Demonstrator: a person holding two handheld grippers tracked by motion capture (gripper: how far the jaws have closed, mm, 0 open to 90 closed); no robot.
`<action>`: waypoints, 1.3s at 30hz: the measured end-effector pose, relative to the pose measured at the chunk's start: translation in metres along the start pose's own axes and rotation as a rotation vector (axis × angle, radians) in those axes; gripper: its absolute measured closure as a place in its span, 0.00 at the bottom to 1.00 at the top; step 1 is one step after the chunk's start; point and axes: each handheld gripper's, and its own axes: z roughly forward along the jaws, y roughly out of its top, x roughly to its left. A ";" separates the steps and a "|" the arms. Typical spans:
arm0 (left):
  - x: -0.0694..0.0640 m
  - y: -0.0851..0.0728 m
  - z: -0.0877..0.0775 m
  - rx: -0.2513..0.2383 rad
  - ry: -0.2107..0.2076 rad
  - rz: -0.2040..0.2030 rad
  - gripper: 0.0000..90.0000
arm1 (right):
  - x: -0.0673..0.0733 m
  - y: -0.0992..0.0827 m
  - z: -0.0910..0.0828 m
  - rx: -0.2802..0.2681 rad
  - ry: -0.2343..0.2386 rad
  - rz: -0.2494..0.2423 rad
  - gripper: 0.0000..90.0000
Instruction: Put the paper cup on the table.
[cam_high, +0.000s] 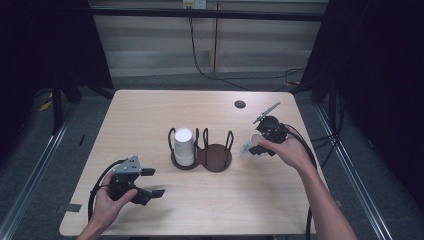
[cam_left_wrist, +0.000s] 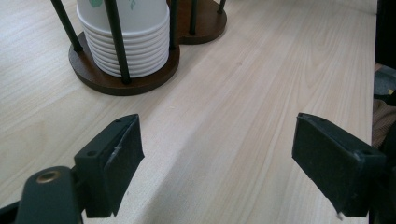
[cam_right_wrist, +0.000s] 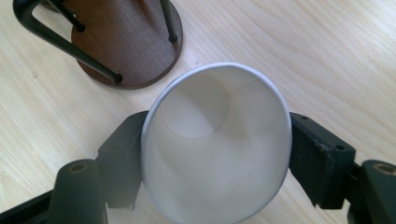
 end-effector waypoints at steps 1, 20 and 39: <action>0.000 0.000 0.000 -0.003 -0.004 -0.002 0.18 | -0.002 0.001 0.001 0.023 -0.007 -0.006 0.29; 0.000 -0.001 0.003 0.011 -0.007 0.009 0.18 | -0.011 0.013 0.013 0.122 -0.036 0.005 0.28; 0.000 -0.002 0.004 0.012 -0.005 0.008 0.18 | -0.004 0.024 0.032 0.197 -0.090 -0.048 0.27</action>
